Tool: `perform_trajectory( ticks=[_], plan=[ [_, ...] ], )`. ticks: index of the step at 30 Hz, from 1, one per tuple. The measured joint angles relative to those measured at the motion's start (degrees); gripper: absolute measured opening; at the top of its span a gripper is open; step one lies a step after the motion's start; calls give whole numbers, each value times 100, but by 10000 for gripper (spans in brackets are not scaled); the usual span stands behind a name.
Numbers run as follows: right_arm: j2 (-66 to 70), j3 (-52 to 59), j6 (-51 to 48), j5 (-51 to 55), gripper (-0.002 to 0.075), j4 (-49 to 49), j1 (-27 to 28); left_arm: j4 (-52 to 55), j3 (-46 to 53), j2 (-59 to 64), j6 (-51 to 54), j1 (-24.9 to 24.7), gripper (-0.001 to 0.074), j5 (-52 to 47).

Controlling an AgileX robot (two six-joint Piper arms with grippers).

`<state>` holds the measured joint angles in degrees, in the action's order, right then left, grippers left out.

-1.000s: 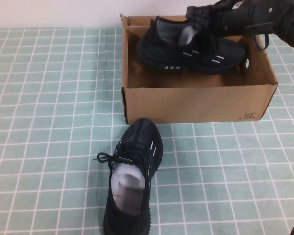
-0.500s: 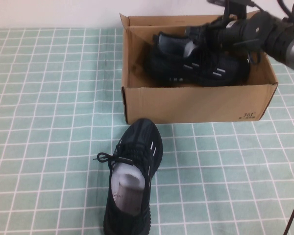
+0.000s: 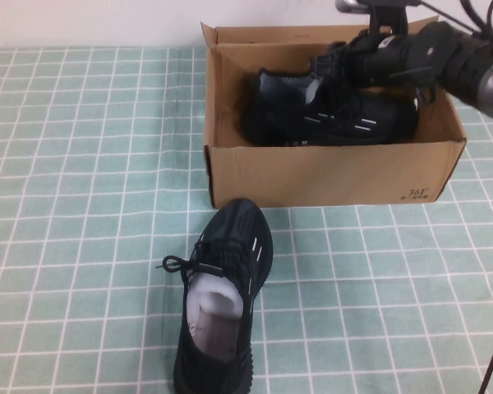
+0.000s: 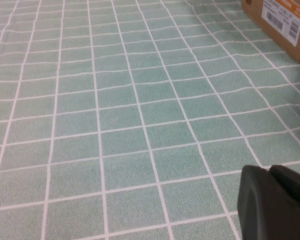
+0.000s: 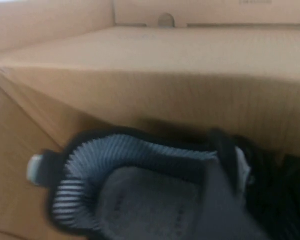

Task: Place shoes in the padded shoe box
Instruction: Place the shoe in the shoe box, then pick up the shoe from the table

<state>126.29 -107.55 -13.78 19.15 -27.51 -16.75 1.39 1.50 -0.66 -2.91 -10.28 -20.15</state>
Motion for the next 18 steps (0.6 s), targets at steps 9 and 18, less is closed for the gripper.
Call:
perform_trajectory(
  ticks=[9, 18],
  plan=[
    [-894, 0, -29, 557, 445, -610, 13, 0, 0, 0, 0, 0, -4, 0],
    [-2595, 0, -523, 1032, 344, -648, 13, -139, 0, 0, -11, 0, -4, 14]
  ],
)
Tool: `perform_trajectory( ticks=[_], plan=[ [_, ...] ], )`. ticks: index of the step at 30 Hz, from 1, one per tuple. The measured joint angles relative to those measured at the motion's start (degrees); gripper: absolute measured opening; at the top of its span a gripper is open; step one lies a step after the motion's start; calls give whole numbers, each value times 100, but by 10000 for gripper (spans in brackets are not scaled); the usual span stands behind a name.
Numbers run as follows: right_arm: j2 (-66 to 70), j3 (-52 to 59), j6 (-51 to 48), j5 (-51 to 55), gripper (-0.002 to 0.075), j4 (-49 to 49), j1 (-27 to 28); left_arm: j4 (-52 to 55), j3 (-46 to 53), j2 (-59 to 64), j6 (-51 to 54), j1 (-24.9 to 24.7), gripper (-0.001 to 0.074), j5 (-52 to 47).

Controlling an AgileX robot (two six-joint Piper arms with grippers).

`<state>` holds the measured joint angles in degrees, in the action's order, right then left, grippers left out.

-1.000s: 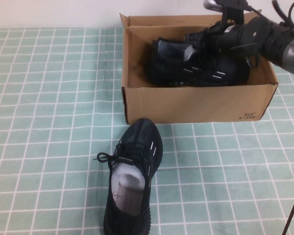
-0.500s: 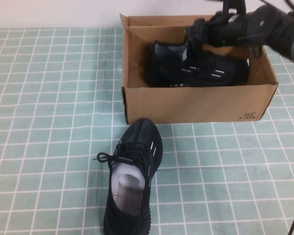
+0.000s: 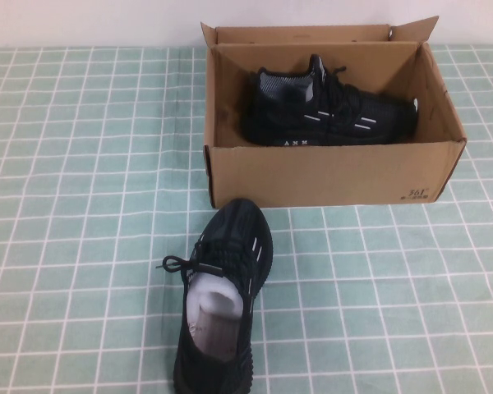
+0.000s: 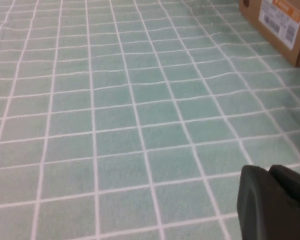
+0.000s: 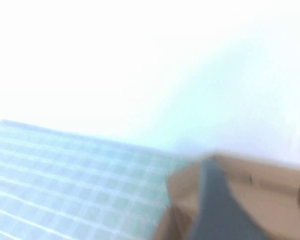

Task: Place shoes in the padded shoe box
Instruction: Pick up the shoe from the table

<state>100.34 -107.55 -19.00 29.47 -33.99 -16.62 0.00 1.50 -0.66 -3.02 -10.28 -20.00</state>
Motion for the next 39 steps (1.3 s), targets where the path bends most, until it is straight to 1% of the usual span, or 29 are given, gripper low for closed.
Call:
perform_trajectory(
  ticks=[2, 3, 4, 6, 7, 9, 14, 18, 20, 23, 26, 29, 31, 33, 35, 39],
  plan=[
    [-401, 0, -32, 107, 260, 0, 0, -96, 9, 0, 0, 0, -4, 124],
    [-594, -3, -30, 175, 205, 0, 0, -113, 9, 0, -10, 0, -4, 255],
    [-779, -12, -30, 238, 147, 0, 0, -124, 9, 0, -8, 0, -4, 473],
    [-1098, -12, -79, 375, 64, 0, 0, -145, 9, 0, -8, 0, -4, 894],
    [-1263, -12, -113, 465, 39, 0, 0, -161, 9, 0, -8, 0, -4, 1144],
    [-1546, -12, -298, 656, 11, 0, 4, -161, 9, 0, -8, 0, -4, 1598],
    [-2199, -12, -878, 1518, -5, 253, 13, -161, 9, 0, -127, 0, -4, 2552],
    [-2649, -12, -864, 2209, -6, 783, 13, -161, 9, 0, -795, 0, -4, 2789],
    [-2897, 96, -759, 2322, -6, 1086, 13, -161, 9, 0, -995, 0, -4, 2971],
    [-3452, 539, -550, 2238, -6, 1548, 13, -161, 9, 0, -1227, 0, -4, 3423],
    [-4128, 1416, -229, 1870, -6, 2119, 13, -161, 9, 0, -1687, 0, -4, 3809],
    [-4892, 2511, 273, 1314, -6, 2969, 13, -165, 9, 0, -2398, 0, -4, 4036],
    [-5450, 3389, 756, 914, -6, 3560, 13, -165, 9, 0, -2835, 0, -4, 4101],
    [-6006, 4193, 1108, 569, -6, 3936, 13, -141, 9, 0, -3086, 0, -4, 4172],
    [-6486, 5065, 1333, 319, -6, 4094, 13, -73, 9, 0, -3188, 0, -4, 4342],
    [-7380, 6581, 1658, -103, -6, 4032, 13, 240, -17, -8, -3261, 0, -4, 4707]
  ],
)
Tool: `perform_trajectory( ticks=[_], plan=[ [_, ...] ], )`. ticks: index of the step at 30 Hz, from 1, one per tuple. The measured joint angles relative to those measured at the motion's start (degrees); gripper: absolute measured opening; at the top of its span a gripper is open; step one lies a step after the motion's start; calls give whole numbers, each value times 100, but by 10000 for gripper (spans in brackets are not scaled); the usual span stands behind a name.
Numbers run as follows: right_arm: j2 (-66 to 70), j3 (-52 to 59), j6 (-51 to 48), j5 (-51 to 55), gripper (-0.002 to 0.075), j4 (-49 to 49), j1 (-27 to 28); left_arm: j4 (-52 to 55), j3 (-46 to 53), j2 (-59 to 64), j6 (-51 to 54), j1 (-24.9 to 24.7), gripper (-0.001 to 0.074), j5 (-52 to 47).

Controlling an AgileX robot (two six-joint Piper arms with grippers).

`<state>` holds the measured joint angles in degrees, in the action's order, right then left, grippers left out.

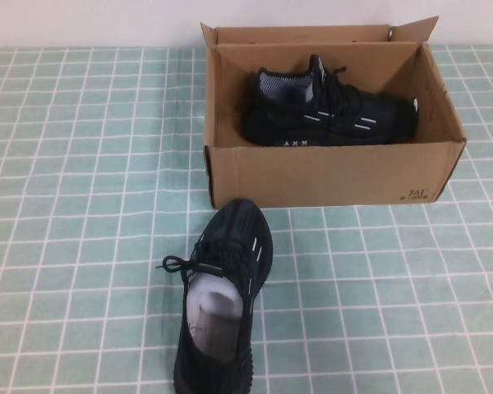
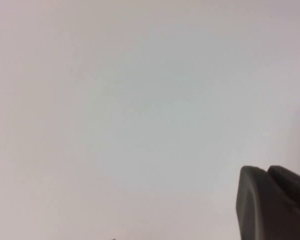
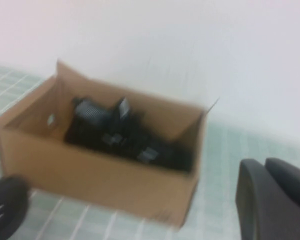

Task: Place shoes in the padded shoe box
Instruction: Pick up the shoe from the table

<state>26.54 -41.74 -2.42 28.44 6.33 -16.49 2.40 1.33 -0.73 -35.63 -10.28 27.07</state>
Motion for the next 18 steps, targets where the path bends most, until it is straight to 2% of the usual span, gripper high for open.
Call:
perform_trajectory(
  ticks=[5, 9, 18],
  plan=[
    [-778, 1582, 568, -641, -6, -133, 0, 948, -644, 0, -242, 0, -4, -499],
    [-1020, 2389, 633, -1038, -6, -133, 0, 1437, -1563, 340, -475, 0, -4, -1022],
    [-1044, 2863, 636, -1276, -6, -122, 0, 2116, -3151, 1980, -1057, -8, -4, -2507]
  ],
)
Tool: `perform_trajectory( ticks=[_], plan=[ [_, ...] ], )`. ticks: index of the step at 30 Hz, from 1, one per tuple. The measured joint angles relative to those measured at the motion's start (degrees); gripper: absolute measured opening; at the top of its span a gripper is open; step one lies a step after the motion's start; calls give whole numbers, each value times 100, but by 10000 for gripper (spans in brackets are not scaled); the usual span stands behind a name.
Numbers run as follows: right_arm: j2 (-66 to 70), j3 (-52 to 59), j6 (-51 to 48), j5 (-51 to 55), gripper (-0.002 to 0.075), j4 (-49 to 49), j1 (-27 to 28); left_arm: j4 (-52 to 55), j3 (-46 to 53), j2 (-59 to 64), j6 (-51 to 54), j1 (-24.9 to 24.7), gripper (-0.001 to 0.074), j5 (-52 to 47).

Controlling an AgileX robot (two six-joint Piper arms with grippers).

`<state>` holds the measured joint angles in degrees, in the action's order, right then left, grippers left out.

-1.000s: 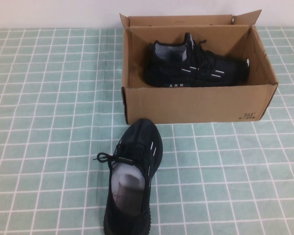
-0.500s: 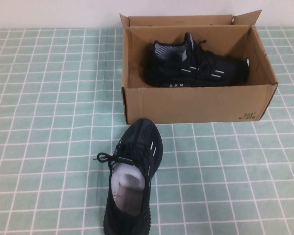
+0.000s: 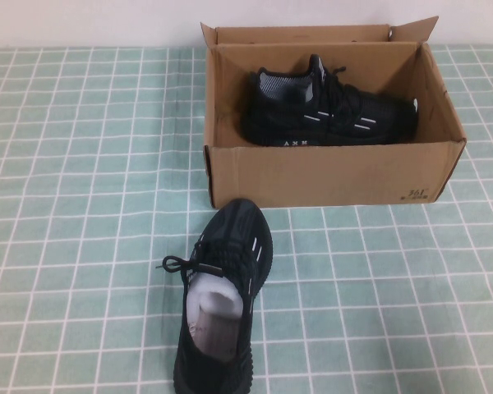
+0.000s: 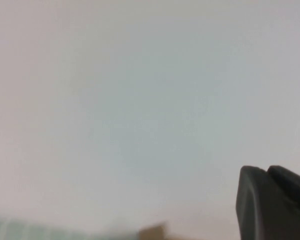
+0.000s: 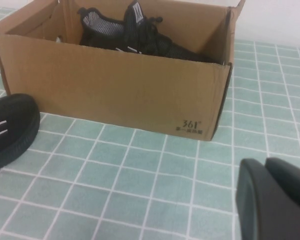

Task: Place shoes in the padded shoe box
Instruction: Pick up the shoe from the table

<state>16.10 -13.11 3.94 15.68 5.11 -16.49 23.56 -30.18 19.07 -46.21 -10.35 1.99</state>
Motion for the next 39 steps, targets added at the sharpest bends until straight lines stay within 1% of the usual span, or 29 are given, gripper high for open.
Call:
perform_trajectory(
  ticks=[3, 5, 10, 12, 14, 16, 18, 20, 22, 28, 35, 39],
  plan=[
    [0, 9, 0, -13, -6, 37, 0, 253, -234, 439, 94, -83, -4, -550],
    [0, 9, 0, -25, -6, 109, 0, 287, -349, 660, 457, -238, -4, -942],
    [0, 9, 0, -25, -6, 472, 0, 72, -717, 1274, 1463, -857, -4, -2333],
    [0, 9, 0, -27, -6, 642, 0, -222, -806, 1558, 1923, -1141, -4, -2817],
    [0, 9, 0, -37, -6, 728, 0, -754, -880, 1834, 2557, -1391, -4, -3232],
    [0, 9, 0, -37, -6, 768, 0, -1346, -990, 2160, 3436, -1657, -4, -3630],
    [0, 9, 0, -37, -6, 791, 0, -1726, -1070, 2446, 3977, -1860, -4, -3878],
    [0, 9, 0, -37, -6, 799, 0, -1878, -1103, 2723, 4300, -1996, -4, -3884],
    [0, 9, 0, -37, -6, 805, 0, -1899, -1117, 2898, 4401, -2038, -4, -3830],
    [0, 9, 0, -37, -6, 819, 0, -2011, -1117, 3270, 4267, -2051, -4, -3816],
    [0, 9, 0, -37, -6, 828, 0, -2016, -1117, 3815, 4264, -2051, -4, -3120],
    [0, 9, 0, -37, -6, 828, 0, -2041, -1117, 4052, 4271, -2051, -4, -2999]
  ],
)
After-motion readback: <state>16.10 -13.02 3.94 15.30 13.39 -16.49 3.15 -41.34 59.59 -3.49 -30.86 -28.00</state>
